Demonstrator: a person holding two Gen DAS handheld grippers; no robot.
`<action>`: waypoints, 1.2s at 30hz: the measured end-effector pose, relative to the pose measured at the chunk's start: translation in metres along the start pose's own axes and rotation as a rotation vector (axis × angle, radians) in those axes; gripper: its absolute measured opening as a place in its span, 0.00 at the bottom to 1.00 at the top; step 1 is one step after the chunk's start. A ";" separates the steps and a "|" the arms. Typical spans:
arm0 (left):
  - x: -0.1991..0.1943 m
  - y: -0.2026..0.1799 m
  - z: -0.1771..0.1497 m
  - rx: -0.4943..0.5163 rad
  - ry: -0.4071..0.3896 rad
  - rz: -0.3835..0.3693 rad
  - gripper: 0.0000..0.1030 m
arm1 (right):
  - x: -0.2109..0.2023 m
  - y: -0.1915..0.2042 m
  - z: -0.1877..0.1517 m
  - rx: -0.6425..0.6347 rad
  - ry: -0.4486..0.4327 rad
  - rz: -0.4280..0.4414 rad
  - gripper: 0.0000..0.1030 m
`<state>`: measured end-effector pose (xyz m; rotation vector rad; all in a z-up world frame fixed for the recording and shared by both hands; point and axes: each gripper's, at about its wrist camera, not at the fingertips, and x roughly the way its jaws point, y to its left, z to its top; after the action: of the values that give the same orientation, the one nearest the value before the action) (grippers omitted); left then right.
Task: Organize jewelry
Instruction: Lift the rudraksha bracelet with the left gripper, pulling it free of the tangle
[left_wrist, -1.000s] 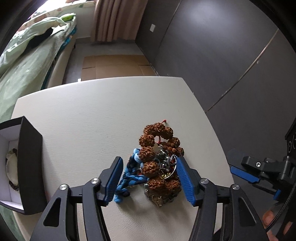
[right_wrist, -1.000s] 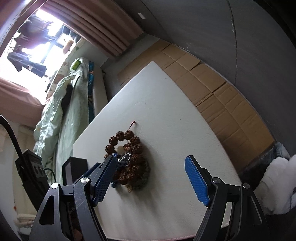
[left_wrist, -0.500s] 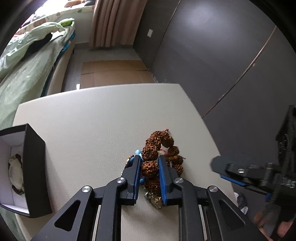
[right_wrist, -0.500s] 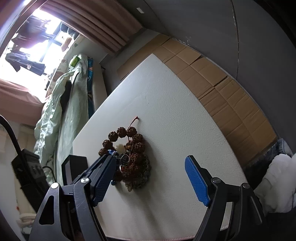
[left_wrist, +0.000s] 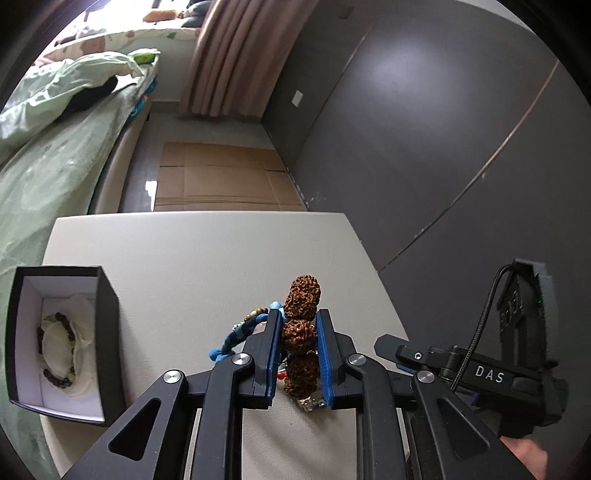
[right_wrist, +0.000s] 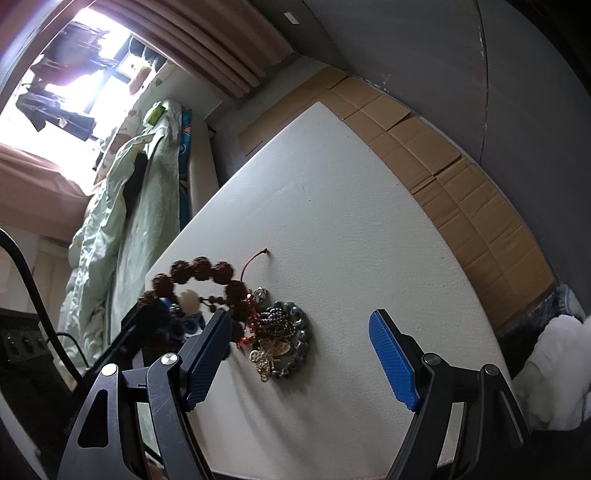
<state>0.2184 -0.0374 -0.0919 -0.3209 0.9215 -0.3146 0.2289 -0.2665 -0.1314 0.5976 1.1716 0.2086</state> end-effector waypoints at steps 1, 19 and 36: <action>-0.002 0.003 0.001 -0.008 -0.003 -0.001 0.19 | 0.001 0.000 0.001 0.002 0.001 0.005 0.75; 0.023 0.046 -0.006 -0.052 0.145 0.127 0.19 | 0.025 0.021 -0.008 -0.030 0.057 0.066 0.75; 0.051 0.046 -0.021 0.078 0.252 0.316 0.20 | 0.025 0.022 -0.007 -0.055 0.062 0.044 0.75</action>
<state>0.2363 -0.0185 -0.1588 -0.0608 1.1871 -0.1000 0.2356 -0.2349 -0.1411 0.5724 1.2097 0.2979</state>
